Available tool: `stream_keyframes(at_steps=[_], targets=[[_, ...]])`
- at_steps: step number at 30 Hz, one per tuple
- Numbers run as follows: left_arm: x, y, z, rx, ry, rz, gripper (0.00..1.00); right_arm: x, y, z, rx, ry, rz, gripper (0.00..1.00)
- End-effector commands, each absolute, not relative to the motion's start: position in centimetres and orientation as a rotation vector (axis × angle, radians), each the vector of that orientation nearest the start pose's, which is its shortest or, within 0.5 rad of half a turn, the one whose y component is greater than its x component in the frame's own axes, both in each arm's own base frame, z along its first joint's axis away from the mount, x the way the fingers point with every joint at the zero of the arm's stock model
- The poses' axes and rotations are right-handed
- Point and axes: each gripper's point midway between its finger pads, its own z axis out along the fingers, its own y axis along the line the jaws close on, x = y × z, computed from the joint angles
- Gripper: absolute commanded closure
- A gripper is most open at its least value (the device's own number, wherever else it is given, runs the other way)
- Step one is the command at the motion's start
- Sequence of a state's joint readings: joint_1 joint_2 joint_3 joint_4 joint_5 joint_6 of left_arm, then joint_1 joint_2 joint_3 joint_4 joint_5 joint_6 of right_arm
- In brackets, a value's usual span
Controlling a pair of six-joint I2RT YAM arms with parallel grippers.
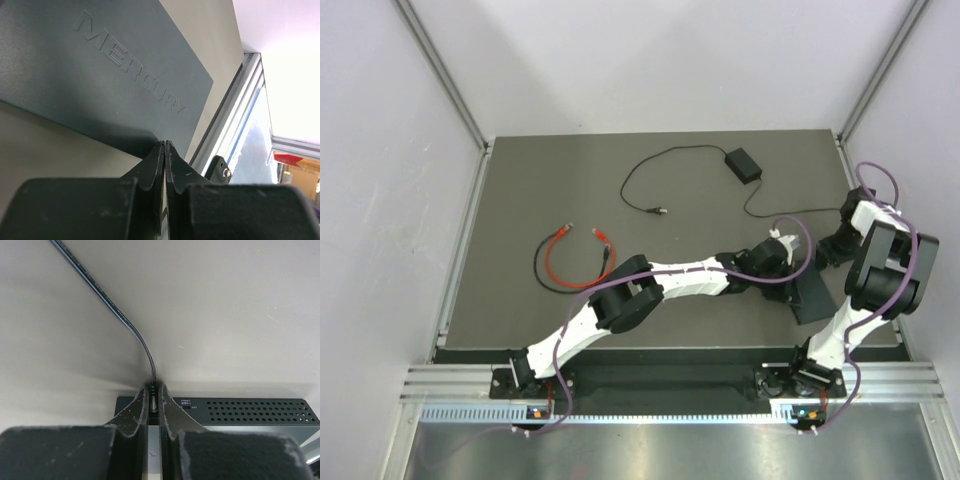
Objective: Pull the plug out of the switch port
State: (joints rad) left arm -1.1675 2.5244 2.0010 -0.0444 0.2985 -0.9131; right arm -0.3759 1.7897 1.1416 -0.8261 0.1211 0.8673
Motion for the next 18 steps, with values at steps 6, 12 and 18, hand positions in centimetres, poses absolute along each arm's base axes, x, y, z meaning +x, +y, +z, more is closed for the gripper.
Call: stream_keyframes(at_steps=[6, 12, 18], targets=[[20.1, -59.3, 1.1, 0.681, 2.523, -1.173, 0.88, 28.6, -9.0, 2.7, 1.442, 2.575, -0.152, 1.0], [20.5, -61.7, 3.8, 0.777, 2.422, -1.247, 0.83, 27.0, -8.0, 3.7, 1.355, 2.611, -0.105, 1.0], [20.4, -62.8, 3.4, 0.786, 2.403, -1.266, 0.8, 26.9, -6.8, 3.3, 1.332, 2.625, -0.032, 1.0]])
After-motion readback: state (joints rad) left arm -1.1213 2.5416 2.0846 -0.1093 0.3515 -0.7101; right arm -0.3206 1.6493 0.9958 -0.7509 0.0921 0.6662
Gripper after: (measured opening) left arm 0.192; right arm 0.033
